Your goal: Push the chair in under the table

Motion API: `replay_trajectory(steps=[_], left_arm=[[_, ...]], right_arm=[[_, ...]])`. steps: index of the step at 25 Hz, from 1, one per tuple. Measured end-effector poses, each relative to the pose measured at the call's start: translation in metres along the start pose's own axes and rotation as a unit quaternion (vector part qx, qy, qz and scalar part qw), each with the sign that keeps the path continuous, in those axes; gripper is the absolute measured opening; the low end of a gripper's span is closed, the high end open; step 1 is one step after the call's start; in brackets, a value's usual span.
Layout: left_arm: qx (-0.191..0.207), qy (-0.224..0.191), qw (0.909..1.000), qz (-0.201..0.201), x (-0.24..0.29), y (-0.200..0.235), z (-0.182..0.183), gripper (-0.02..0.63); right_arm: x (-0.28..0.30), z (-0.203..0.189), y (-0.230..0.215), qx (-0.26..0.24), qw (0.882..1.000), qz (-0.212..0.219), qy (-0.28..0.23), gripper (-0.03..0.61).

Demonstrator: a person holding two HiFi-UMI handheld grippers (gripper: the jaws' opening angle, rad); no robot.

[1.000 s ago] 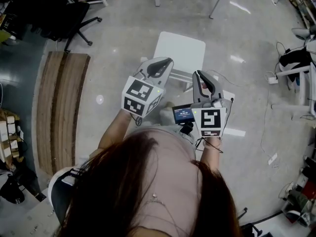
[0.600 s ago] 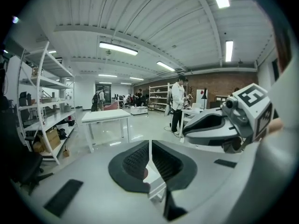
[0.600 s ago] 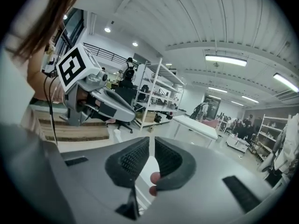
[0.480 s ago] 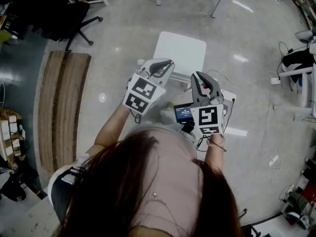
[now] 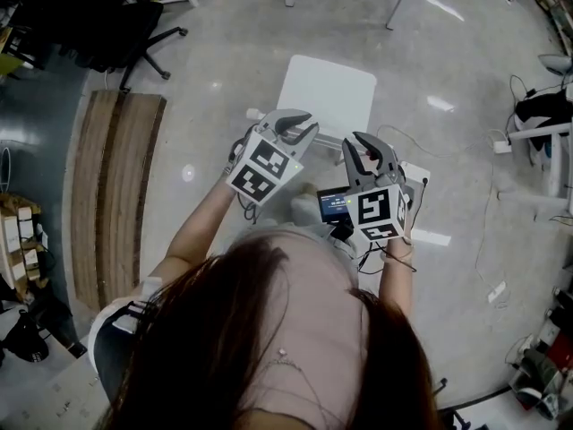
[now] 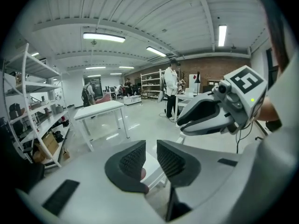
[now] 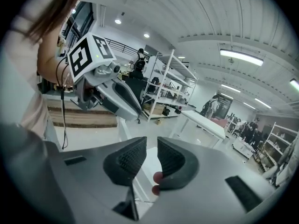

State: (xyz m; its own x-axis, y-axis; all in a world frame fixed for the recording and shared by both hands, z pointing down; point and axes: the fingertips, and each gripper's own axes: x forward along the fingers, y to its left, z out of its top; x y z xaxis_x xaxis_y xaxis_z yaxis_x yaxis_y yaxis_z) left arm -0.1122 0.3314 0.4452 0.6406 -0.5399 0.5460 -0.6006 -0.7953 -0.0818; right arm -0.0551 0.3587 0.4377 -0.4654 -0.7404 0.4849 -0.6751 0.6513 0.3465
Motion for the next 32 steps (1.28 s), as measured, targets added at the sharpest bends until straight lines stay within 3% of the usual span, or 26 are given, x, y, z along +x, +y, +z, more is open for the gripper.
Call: replay_trajectory(steps=[8, 15, 22, 32], left_arm=[[0.040, 0.054, 0.9976, -0.019, 0.017, -0.008, -0.023, 0.103], [0.092, 0.101, 0.9900, -0.037, 0.030, -0.014, -0.043, 0.118], [0.154, 0.153, 0.9748, -0.050, 0.041, -0.015, -0.060, 0.127], [0.195, 0.195, 0.9596, -0.056, 0.058, -0.016, -0.077, 0.127]], right_arm=[[0.014, -0.018, 0.007, -0.020, 0.999, 0.031, 0.028, 0.087], [0.026, -0.030, 0.012, -0.039, 0.997, 0.054, 0.050, 0.106], [0.036, -0.045, 0.019, -0.068, 0.991, 0.083, 0.082, 0.130], [0.048, -0.065, 0.023, -0.092, 0.984, 0.104, 0.112, 0.143]])
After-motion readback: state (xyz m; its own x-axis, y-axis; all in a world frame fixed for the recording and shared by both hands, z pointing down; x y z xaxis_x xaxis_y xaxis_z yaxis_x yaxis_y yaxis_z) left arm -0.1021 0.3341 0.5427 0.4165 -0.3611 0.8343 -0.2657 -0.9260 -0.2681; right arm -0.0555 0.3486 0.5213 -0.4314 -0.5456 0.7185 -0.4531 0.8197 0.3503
